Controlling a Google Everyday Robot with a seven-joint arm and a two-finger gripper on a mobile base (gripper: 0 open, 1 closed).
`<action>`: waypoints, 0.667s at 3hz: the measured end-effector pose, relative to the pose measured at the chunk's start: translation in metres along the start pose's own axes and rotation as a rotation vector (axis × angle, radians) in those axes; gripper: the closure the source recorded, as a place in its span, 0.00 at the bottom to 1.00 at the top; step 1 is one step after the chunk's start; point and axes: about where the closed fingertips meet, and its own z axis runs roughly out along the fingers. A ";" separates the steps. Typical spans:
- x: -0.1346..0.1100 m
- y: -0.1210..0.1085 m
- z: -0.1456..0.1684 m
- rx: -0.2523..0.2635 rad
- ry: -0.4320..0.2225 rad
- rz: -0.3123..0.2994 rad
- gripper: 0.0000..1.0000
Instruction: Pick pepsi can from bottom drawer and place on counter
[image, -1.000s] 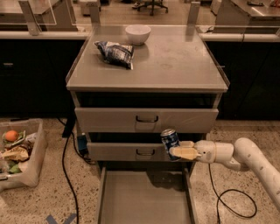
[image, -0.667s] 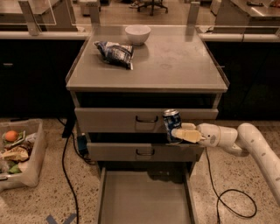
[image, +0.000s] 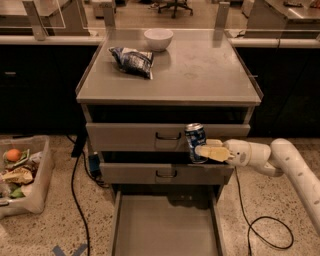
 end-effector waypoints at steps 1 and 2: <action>-0.026 0.040 0.008 -0.067 -0.019 0.028 1.00; -0.071 0.077 0.023 -0.155 -0.045 -0.003 1.00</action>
Offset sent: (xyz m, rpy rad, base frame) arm -0.0403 0.0227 0.1699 0.1785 -0.0879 0.1700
